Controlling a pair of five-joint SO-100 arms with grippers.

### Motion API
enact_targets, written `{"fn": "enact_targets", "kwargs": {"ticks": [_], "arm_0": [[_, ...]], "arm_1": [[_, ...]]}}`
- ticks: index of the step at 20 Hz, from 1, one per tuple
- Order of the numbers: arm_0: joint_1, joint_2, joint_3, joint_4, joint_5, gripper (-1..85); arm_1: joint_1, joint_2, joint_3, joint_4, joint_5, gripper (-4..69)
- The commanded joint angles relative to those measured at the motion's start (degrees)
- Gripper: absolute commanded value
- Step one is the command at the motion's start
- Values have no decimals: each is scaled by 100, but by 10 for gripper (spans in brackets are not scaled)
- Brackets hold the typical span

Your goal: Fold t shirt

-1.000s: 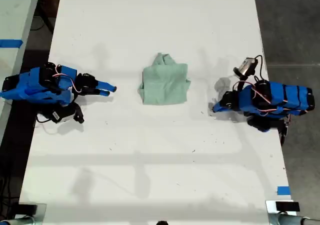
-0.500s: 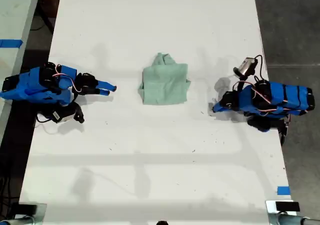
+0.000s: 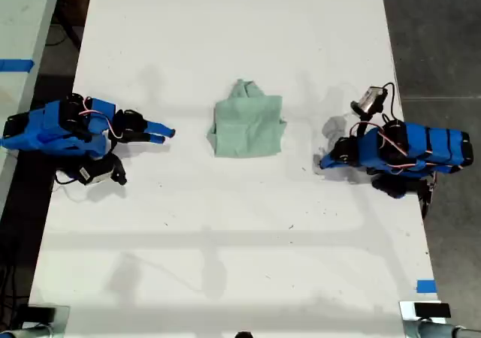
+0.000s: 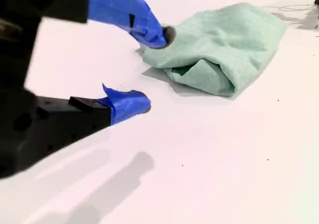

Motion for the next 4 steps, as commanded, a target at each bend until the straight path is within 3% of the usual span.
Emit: {"fn": "enact_targets", "kwargs": {"ticks": [1,4], "arm_0": [[-70,35,53,-70,35,173],[-70,35,53,-70,35,173]], "arm_1": [[0,62,255,-132,-105,-20],[0,62,255,-132,-114,-20]]}}
